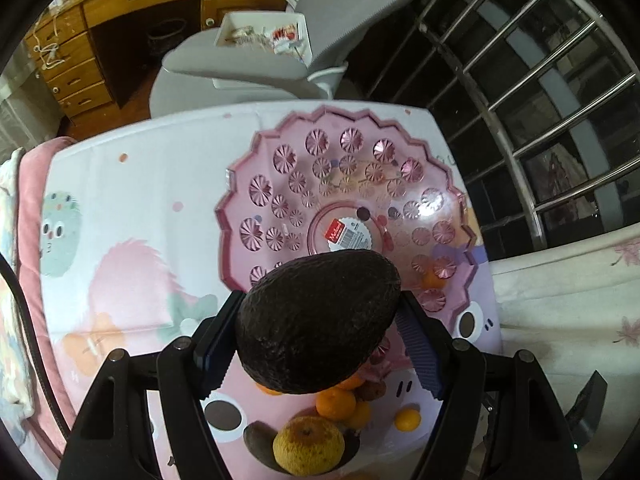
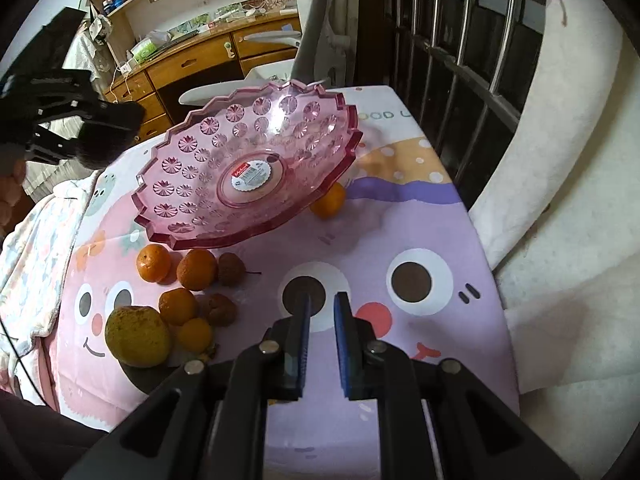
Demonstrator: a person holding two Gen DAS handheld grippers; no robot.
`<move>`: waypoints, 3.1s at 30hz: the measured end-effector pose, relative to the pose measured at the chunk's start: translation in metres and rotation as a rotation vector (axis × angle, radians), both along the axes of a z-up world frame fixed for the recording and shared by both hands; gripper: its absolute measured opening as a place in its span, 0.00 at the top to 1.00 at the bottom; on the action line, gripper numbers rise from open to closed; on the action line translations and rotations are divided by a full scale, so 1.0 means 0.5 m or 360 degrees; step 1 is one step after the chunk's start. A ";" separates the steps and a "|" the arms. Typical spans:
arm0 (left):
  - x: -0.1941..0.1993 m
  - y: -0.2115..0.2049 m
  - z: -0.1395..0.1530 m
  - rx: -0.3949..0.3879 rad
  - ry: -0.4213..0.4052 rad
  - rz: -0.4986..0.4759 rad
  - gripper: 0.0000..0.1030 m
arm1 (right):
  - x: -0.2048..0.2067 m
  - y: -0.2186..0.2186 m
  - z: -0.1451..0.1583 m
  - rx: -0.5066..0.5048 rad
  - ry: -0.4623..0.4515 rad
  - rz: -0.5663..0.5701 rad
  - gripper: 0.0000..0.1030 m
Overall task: Organize fruits
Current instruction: 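Drop the avocado into the pink bowl while the right gripper moves a tangerine, then grasp the yellow-brown pear with the left gripper while the right gripper grasps the red apple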
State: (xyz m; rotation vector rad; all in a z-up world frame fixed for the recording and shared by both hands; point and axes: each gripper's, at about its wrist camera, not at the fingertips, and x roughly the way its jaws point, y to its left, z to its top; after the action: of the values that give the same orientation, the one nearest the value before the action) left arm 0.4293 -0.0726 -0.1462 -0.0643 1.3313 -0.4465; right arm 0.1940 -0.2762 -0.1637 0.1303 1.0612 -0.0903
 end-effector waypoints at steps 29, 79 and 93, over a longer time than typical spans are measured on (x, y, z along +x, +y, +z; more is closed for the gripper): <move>-0.023 -0.011 -0.017 0.0054 -0.0016 -0.0057 0.21 | -0.015 0.034 -0.037 0.0050 0.0052 0.0052 0.88; -0.287 0.023 -0.219 0.0173 0.0248 -0.0369 0.08 | -0.242 0.257 -0.141 0.0360 0.0187 -0.0017 0.26; -0.303 -0.032 -0.230 0.0349 0.0163 -0.0350 0.17 | -0.243 0.267 -0.160 0.0338 0.0155 -0.0030 0.35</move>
State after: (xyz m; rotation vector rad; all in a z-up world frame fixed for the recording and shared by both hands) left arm 0.2777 -0.0883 -0.2611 0.2463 1.4877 -0.4846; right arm 0.0725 -0.1428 -0.2435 0.3308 1.1654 -0.0004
